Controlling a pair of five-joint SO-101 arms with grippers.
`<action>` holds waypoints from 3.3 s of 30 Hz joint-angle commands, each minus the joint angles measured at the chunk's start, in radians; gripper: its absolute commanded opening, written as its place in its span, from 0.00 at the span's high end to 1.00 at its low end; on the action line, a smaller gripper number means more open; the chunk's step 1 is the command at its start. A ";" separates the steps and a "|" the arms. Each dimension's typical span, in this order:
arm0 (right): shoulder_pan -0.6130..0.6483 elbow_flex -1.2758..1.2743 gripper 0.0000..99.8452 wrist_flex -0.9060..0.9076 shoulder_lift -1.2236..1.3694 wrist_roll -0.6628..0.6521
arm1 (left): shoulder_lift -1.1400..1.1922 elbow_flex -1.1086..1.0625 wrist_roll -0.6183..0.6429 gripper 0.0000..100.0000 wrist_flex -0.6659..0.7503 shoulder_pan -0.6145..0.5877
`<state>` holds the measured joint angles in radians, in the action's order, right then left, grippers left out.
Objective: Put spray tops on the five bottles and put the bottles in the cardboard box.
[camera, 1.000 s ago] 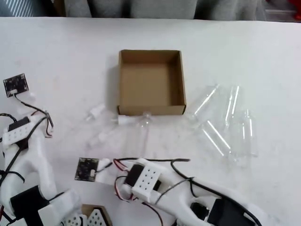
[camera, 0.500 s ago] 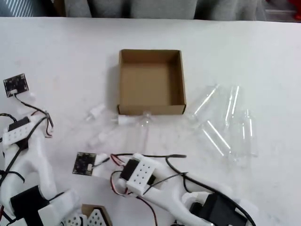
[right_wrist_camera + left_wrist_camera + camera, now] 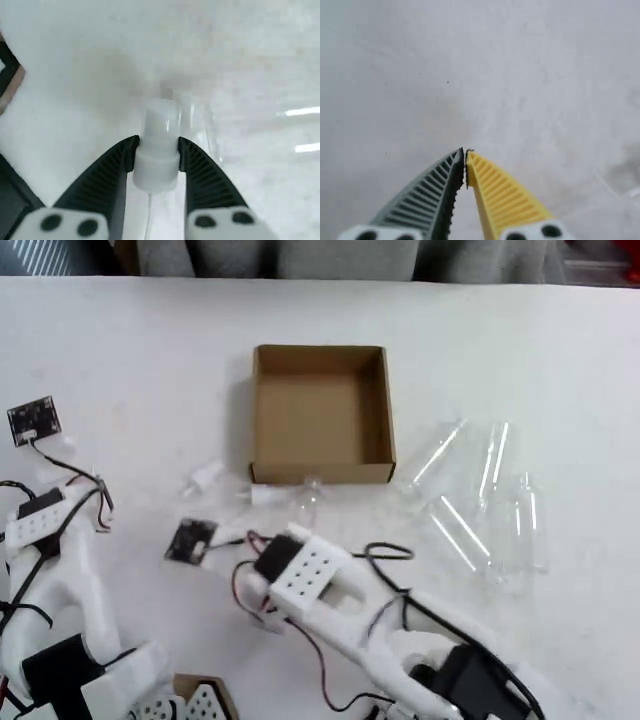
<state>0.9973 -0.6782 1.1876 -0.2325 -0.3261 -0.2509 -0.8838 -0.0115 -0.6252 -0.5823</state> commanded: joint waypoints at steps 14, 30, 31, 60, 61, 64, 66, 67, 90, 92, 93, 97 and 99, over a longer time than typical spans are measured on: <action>-0.889 -0.296 0.98 0.082 -0.918 0.021 | -0.008 0.041 0.002 0.98 -0.035 0.062; -1.821 -0.611 0.98 -0.200 -0.931 0.012 | -0.429 0.189 0.002 0.98 -0.434 0.526; -1.837 -0.612 0.98 -0.200 -0.931 0.012 | -0.463 0.189 0.002 0.98 -0.443 0.596; -1.771 -0.652 0.98 -0.200 -0.931 0.012 | 0.120 0.545 0.140 0.81 -0.611 1.038; -1.771 -0.654 0.98 -0.200 -0.931 0.012 | 0.122 0.548 0.140 0.81 -0.623 1.046; -1.774 -0.654 0.98 -0.202 -0.931 0.012 | 0.117 0.542 0.144 0.81 -0.635 1.056; -1.774 -0.655 0.98 -0.211 -0.931 0.012 | 0.120 0.529 0.193 0.81 -0.634 1.058; -1.776 -0.657 0.98 -0.226 -0.931 0.012 | 0.116 0.519 0.219 0.81 -0.629 1.056; -1.771 -0.667 0.98 -0.280 -0.931 0.015 | 0.213 0.473 0.322 0.70 -0.505 0.992; -1.771 -0.667 0.98 -0.280 -0.931 0.015 | 0.272 0.509 0.367 0.70 -0.509 0.995; -1.771 -0.667 0.98 -0.280 -0.931 0.015 | 0.302 0.526 0.382 0.70 -0.509 0.990; -1.768 -0.667 0.98 -0.280 -0.931 0.015 | 0.394 0.586 0.400 0.70 -0.509 0.989; -1.768 -0.667 0.98 -0.280 -0.931 0.015 | 0.412 0.605 0.402 0.70 -0.509 0.990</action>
<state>-0.7795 -1.3579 0.9221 -1.1393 -0.3107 0.1419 -0.3590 0.3751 -1.1469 0.4212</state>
